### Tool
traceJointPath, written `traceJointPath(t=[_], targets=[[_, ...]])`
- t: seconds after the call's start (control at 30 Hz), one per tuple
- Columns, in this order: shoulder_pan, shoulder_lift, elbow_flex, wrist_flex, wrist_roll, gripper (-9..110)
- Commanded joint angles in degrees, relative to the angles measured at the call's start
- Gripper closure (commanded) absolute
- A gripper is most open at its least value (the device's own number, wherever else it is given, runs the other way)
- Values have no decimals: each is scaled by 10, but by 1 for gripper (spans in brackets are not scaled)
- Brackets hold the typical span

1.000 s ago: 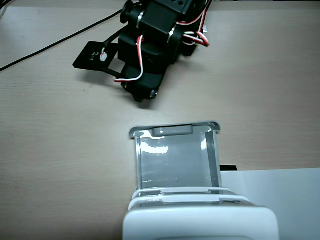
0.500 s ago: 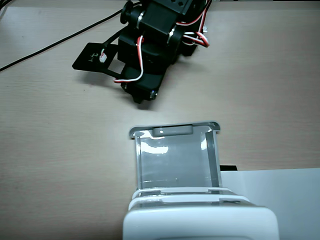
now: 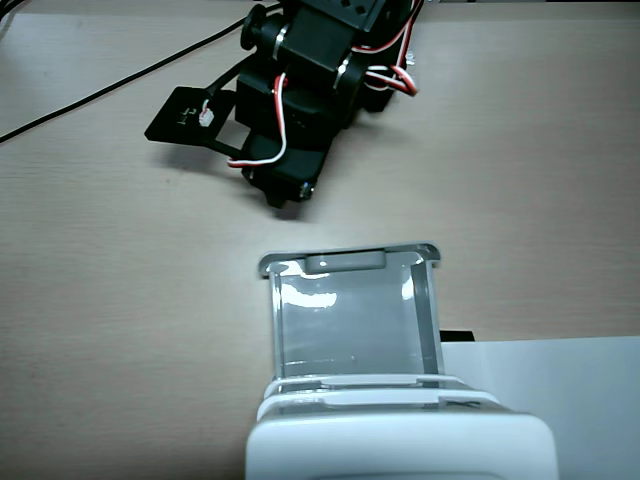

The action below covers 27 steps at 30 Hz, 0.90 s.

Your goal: Close drawer.

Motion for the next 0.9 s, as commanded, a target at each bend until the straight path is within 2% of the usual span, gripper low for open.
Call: traceJointPath(t=[0.0, 0.27, 0.57, 0.87], targets=[[1, -4, -1, -4, -4, 101], [-4, -39, 6, -47, -31, 101], [-131, -49, 40, -116, -48, 101], [-184, -78, 91, -179, -54, 101]])
